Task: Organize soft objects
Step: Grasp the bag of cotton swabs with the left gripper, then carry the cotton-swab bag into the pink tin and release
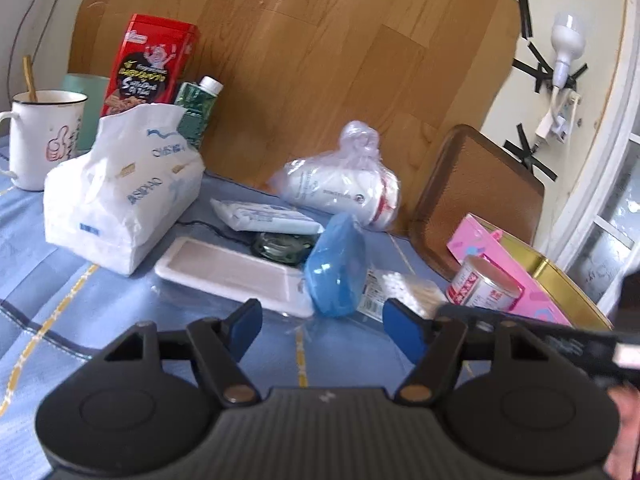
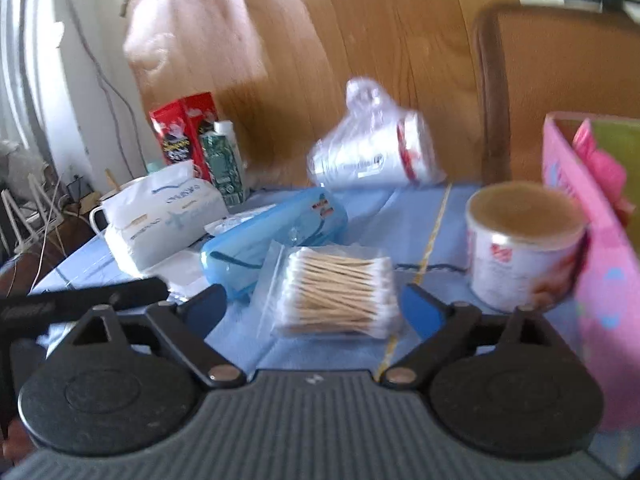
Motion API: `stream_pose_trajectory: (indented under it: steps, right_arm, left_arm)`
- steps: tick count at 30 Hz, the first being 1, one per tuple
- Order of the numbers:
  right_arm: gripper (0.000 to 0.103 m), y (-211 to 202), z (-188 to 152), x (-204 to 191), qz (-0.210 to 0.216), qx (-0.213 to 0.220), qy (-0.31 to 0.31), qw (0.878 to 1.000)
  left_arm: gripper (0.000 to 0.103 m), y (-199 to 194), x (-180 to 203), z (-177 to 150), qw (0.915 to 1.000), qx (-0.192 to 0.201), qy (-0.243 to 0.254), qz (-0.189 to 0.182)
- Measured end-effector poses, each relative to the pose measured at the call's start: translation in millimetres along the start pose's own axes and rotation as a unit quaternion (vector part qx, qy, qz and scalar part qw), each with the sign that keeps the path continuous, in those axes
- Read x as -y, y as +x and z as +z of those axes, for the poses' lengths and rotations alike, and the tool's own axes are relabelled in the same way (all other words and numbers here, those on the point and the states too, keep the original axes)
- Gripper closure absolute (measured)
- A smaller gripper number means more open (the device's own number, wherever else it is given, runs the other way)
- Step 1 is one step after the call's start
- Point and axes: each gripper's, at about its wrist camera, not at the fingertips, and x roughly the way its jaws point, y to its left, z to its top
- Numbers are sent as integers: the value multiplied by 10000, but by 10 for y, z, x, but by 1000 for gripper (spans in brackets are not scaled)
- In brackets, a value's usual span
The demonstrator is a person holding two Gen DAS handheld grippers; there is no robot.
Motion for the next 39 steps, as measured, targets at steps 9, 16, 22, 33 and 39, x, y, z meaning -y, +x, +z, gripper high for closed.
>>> stream_pose_trajectory:
  steps: [9, 16, 22, 33, 39]
  right_arm:
    - [31, -130, -213, -173, -324, -476, -175, 9982]
    - [24, -839, -762, -308, -613, -362, -472, 9963]
    - [11, -913, -838, -327, -540, -338, -625, 9960]
    - [32, -1073, -851, -274, -776, 250, -847, 9931]
    - [31, -1514, -597, 122, -1516, 1272, -664, 9780]
  left_arm:
    - [34, -11, 47, -10, 9998, 28, 149, -151]
    - [36, 11, 188, -33, 9975, -306, 323, -556]
    - [36, -20, 713, -220, 9893, -902, 551, -1011]
    - [54, 149, 1374, -283, 9787, -1331, 853, -1308]
    - [54, 390, 2160, 39, 9679, -933, 1449, -1831]
